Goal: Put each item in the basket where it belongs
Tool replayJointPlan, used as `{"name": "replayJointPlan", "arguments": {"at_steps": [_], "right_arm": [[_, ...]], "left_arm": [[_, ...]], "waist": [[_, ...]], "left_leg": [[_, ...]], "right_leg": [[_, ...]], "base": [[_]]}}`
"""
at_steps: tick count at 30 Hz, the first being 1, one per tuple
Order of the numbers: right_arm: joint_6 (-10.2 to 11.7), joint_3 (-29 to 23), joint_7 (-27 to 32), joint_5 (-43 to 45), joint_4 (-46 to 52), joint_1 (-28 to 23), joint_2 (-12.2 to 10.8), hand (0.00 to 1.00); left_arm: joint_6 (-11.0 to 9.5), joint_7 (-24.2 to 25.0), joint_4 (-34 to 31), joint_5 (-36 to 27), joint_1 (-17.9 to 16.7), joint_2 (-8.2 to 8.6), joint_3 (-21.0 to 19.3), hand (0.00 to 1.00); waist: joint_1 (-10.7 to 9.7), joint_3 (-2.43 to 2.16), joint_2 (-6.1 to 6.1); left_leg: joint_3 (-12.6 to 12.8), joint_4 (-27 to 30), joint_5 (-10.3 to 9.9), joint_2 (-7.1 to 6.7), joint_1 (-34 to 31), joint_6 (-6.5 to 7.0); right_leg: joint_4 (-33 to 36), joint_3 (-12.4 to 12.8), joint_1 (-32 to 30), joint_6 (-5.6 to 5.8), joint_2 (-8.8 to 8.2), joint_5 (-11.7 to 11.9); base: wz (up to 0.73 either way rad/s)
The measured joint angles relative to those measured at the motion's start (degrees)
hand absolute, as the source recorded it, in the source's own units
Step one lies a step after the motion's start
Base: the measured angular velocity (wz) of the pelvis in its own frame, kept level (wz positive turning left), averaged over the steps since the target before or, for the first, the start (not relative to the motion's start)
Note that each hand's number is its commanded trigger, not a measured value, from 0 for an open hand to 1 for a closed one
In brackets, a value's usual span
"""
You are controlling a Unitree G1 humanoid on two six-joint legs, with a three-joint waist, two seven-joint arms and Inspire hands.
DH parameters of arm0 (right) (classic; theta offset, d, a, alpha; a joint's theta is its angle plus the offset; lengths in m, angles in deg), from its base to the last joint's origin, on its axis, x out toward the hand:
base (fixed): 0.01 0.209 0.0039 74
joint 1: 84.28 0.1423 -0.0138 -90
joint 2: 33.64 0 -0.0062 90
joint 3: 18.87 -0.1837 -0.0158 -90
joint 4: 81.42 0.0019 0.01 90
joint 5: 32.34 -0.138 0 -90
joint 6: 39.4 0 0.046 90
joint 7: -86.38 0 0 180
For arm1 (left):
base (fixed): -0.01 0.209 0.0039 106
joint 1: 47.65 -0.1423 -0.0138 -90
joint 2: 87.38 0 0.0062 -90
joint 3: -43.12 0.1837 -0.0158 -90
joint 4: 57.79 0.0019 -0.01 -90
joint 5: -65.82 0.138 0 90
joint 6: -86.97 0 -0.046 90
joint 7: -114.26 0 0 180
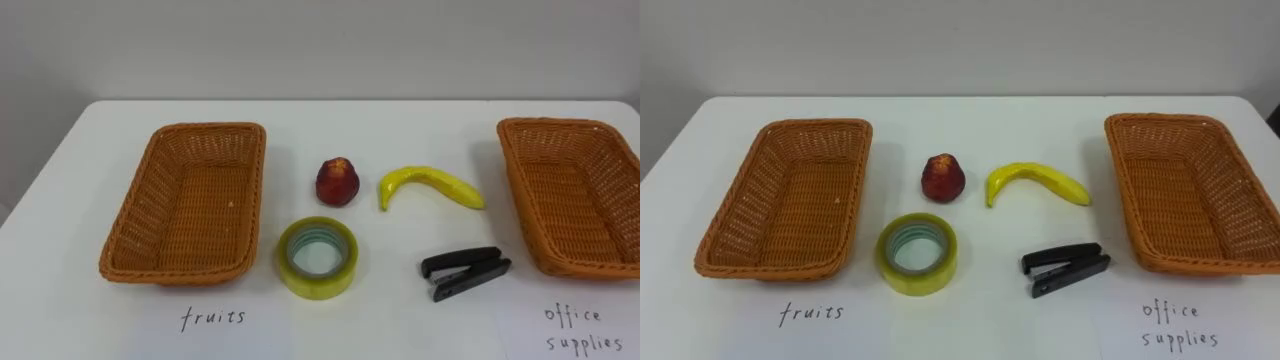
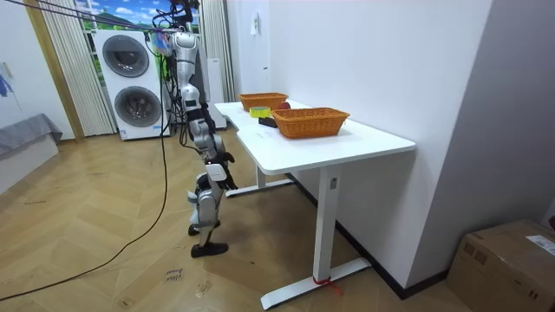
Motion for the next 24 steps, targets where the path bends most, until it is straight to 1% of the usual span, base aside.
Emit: {"name": "replayJointPlan", "arguments": {"at_steps": [6,8,10,13,17,19,22,24], "right_arm": [[0.0,0.09,0.0,0.05,-0.16,0.02,-0.19,0.0],[0.01,0.08,0.0,0.05,-0.56,0.16,-0.19,0.0],[0.02,0.41,0.03,-0.3,-1.24,0.41,-0.19,0.0],[0.0,1.18,0.48,-1.19,-2.44,1.26,-0.12,0.0],[-0.25,1.19,1.48,-2.19,-2.49,1.26,-0.13,0.0],[-0.46,1.14,1.92,-2.18,-2.44,1.26,-0.14,0.0],[-0.54,1.05,2.53,-2.3,-2.41,1.25,-0.13,0.0],[-0.83,0.89,3.32,-3.12,-2.36,1.06,-0.13,0.0]], "left_arm": [[0.06,-4.93,0.24,4.93,-1.48,-0.03,0.0,0.0],[0.15,-6.01,0.32,7.28,-1.62,-0.04,-0.01,0.0],[0.71,-7.03,0.44,10.62,-1.94,-0.06,0.2,0.0],[1.48,-7.14,0.43,13.39,-1.78,-0.11,0.66,0.0],[2.16,-7.13,0.38,13.89,-1.75,-0.12,0.63,0.0],[2.91,-6.98,0.3,14.1,-1.54,-0.11,0.57,0.0],[3.3,-6.98,0.11,16.32,-1.43,-0.12,0.53,0.0],[4.07,-6.98,-0.14,16.39,-1.54,-0.12,0.48,0.0]], "waist": [[0.07,0.06,-0.44],[0.12,0.05,-0.49],[0.23,0.06,-0.51],[0.16,0.05,-0.53],[0.14,0.05,-0.52],[0.09,0.04,-0.48],[-0.09,-0.01,-0.39],[-0.21,-0.06,-0.3]], "left_leg": [[-0.27,-0.4,0.0,-0.01,0.34,0.0],[-0.26,-0.4,0.0,0.0,0.36,0.0],[-0.35,-0.48,0.0,0.0,0.16,0.0],[-0.19,-0.48,0.0,0.01,0.0,0.0],[-0.01,-0.51,0.0,0.01,-0.15,0.0],[0.02,-0.51,-0.01,0.0,-0.28,0.0],[0.02,-0.71,-0.01,0.01,-0.37,-0.01],[0.04,-0.72,-0.01,0.01,-0.32,-0.01]], "right_leg": [[-0.06,0.18,-0.03,0.02,0.0,-0.01],[-0.04,0.2,-0.01,0.01,0.02,-0.01],[-0.06,0.23,-0.04,0.01,0.06,-0.01],[-0.16,0.06,-0.08,0.01,0.06,-0.01],[0.0,0.01,-0.16,0.01,0.08,0.0],[-0.14,0.02,-0.24,0.01,0.07,0.0],[-0.87,-0.01,-0.2,0.01,0.13,0.0],[-0.79,0.01,-0.08,-0.01,0.15,0.03]], "base": [[0.0],[0.0],[0.0],[0.0],[0.0],[0.0],[0.0],[0.0]]}}
